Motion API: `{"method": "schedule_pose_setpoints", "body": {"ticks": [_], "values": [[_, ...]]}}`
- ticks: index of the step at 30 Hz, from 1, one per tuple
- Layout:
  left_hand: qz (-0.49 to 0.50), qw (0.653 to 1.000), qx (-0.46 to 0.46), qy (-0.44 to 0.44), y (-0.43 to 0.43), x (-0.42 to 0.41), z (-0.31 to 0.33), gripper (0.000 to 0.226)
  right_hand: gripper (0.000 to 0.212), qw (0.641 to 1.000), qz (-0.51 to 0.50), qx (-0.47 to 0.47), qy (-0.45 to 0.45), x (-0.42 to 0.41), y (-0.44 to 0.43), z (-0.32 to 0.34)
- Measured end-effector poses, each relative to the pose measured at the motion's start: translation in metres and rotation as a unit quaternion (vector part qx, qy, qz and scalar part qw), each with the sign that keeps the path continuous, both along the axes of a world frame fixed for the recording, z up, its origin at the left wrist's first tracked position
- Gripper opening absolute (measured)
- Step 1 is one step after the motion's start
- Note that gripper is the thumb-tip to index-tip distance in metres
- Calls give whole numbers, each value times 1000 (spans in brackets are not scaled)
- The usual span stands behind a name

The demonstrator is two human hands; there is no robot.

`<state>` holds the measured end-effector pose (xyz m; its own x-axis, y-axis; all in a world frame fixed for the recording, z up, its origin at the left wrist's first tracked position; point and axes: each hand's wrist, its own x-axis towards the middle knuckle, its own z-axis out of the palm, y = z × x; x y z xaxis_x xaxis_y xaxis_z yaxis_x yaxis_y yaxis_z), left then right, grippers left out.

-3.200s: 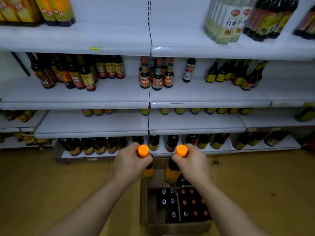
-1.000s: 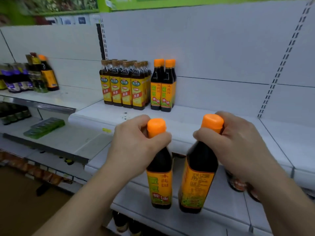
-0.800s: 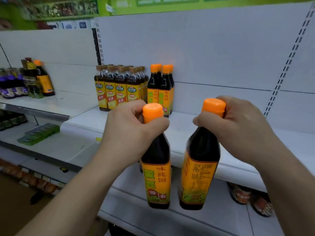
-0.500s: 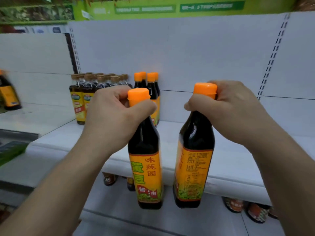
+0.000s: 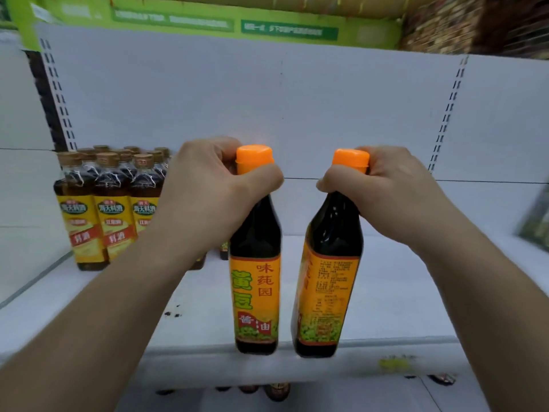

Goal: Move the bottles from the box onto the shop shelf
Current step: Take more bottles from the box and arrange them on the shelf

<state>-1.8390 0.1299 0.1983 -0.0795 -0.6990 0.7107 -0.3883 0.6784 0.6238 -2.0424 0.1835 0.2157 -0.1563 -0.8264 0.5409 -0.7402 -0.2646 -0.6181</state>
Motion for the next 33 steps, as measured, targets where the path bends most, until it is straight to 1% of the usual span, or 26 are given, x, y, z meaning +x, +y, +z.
{"method": "schedule_pose_setpoints", "body": {"ticks": [5,7,13,19,25,30,33], "values": [[-7,1000,-5,-17,-33,16,-2,41,33,999,-31,12,2,26,-27,-1],[-9,1000,-8,-9,-43,20,-6,42,32,999,-38,17,5,32,-36,-4],[-3,1000,5,-4,-59,21,-17,39,39,998,-47,27,13,40,-60,-15],[7,1000,25,-6,-70,18,-23,35,39,997,-46,46,30,38,-79,-23],[27,999,42,-14,-76,14,-28,33,34,997,-33,54,37,36,-94,-28],[32,998,44,-12,-80,11,-29,34,29,997,-2,60,44,36,-103,-28],[20,998,50,-15,-82,12,-34,33,28,998,20,63,21,31,-103,-30]]}}
